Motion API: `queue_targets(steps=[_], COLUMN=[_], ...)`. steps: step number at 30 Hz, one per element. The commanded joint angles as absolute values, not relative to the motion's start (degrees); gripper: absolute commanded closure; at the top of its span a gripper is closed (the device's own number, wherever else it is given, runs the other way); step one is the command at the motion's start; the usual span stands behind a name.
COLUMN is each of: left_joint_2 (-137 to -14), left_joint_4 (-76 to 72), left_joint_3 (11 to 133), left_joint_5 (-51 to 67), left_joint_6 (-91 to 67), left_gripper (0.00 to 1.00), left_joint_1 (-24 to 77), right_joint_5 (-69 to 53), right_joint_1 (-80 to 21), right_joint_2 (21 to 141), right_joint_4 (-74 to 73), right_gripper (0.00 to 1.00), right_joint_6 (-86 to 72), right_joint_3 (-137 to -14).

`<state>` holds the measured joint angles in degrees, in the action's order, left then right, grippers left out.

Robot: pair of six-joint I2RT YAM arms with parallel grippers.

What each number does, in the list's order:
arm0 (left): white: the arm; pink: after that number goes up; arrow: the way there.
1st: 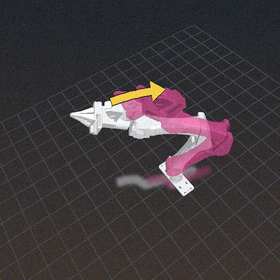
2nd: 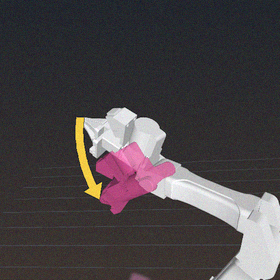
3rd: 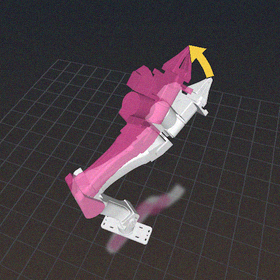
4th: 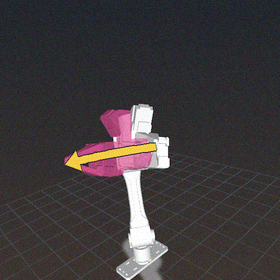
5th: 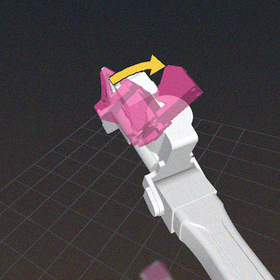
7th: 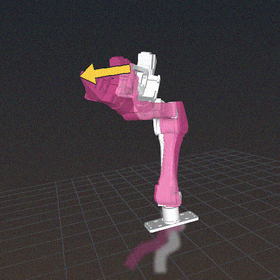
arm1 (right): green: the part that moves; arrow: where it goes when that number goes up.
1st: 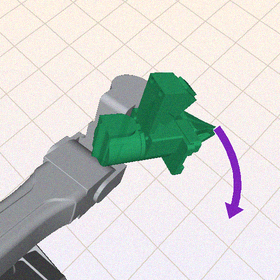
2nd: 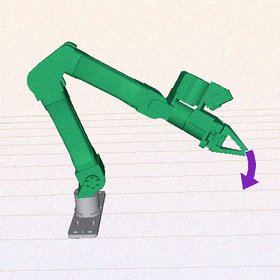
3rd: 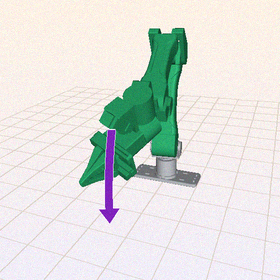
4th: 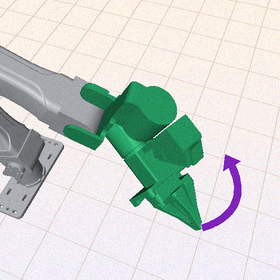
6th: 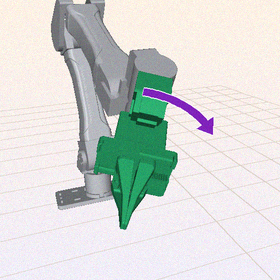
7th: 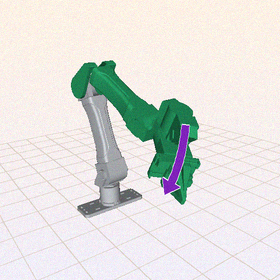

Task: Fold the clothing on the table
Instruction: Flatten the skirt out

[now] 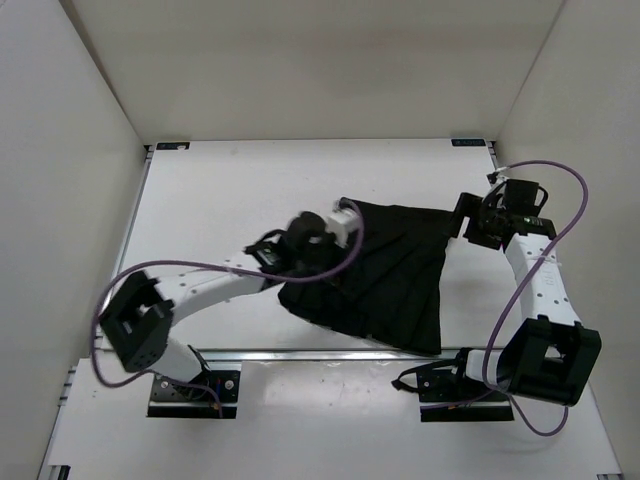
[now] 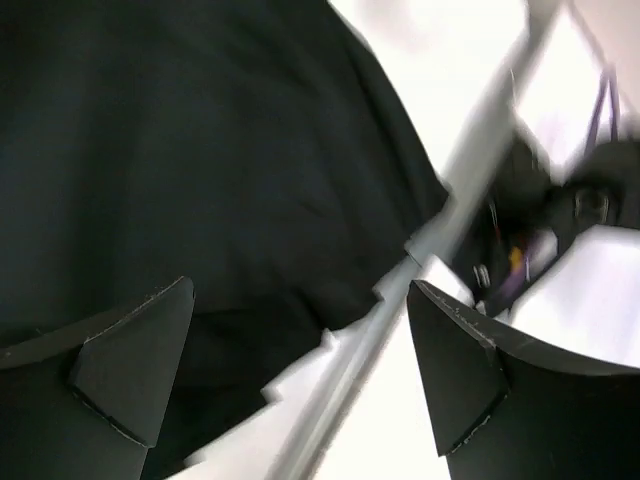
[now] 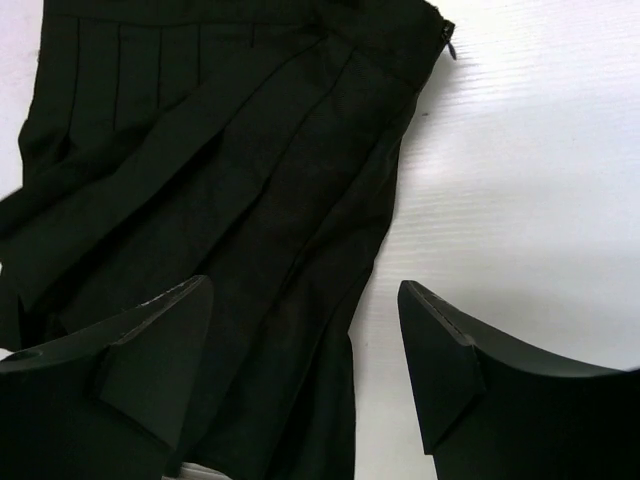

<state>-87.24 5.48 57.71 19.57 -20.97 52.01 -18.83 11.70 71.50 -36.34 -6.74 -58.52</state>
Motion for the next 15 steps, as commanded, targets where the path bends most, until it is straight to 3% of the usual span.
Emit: queue_targets(steps=[1, 6, 15], left_joint_2=[-74.63, -80.12, -108.96], left_joint_4=[-3.14, -6.59, -0.27], left_joint_3=[55.03, 56.67, 80.75], left_joint_5=[17.5, 18.54, 19.87], left_joint_6=[-22.84, -21.46, -15.2], left_gripper=[0.01, 0.02, 0.07], left_joint_1=[43.09, 26.48, 26.36], right_joint_5=[-19.07, -14.86, -14.5], right_joint_1=[10.64, 7.38, 12.66], right_joint_2=[72.23, 77.34, 92.71], right_joint_4=[-32.61, -29.72, -29.89], right_gripper=[0.28, 0.27, 0.31], right_joint_6=[-8.7, -8.62, -6.68], right_joint_3=[-59.58, -59.94, -67.58])
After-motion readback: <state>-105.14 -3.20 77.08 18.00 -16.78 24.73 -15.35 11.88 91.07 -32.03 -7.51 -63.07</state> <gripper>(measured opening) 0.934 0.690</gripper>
